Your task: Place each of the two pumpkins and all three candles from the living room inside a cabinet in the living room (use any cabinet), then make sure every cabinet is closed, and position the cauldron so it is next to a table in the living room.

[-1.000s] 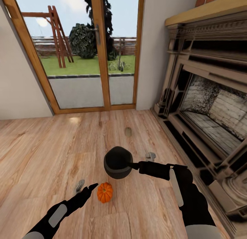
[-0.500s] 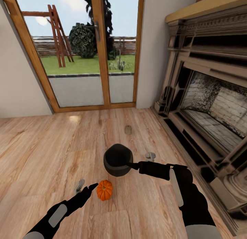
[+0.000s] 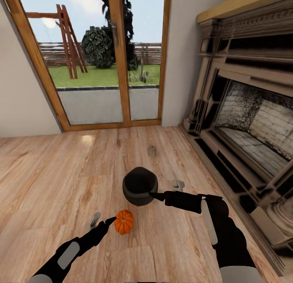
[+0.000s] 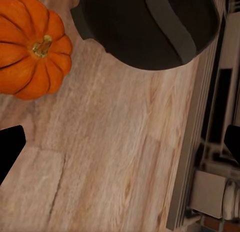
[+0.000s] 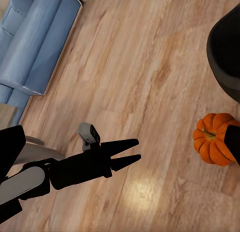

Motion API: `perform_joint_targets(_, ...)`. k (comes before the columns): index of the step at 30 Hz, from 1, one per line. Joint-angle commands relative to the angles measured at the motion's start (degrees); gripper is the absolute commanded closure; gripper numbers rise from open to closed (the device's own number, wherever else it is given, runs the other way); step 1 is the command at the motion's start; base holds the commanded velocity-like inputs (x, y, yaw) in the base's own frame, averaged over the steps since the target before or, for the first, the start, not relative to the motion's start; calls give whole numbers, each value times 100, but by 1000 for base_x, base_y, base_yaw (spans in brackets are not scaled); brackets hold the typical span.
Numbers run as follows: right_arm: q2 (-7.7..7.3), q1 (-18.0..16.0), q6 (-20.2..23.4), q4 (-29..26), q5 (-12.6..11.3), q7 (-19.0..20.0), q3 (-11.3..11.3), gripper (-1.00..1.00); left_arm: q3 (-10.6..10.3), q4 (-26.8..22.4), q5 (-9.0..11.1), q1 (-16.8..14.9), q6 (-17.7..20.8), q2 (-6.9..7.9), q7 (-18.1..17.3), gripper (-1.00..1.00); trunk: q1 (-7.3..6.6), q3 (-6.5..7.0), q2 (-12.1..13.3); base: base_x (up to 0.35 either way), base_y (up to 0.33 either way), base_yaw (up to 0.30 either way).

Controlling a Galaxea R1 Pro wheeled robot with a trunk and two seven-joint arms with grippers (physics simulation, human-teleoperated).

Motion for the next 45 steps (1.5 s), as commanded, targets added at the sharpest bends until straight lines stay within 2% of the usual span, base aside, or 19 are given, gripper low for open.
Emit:
perform_joint_targets(1,5,-3,48,0,-39,-7,-12,-100,-11,-2,61,-2,42,3,-2,-100,21,-23,-44,0,0,0)
perform_joint_targets(11,5,-4,48,18,-39,-9,-12,-100,16,-2,70,-2,42,37,-4,-100,241,-203,-445,0,0,0)
perform_joint_targets(33,5,-2,48,27,-39,-9,-12,-100,17,-2,78,6,42,90,3,-100,298,-690,-474,0,0,0)
perform_joint_targets(45,5,-2,48,27,-39,-10,-12,-100,17,-2,104,6,28,82,52,-100,298,-690,-474,35,0,0)
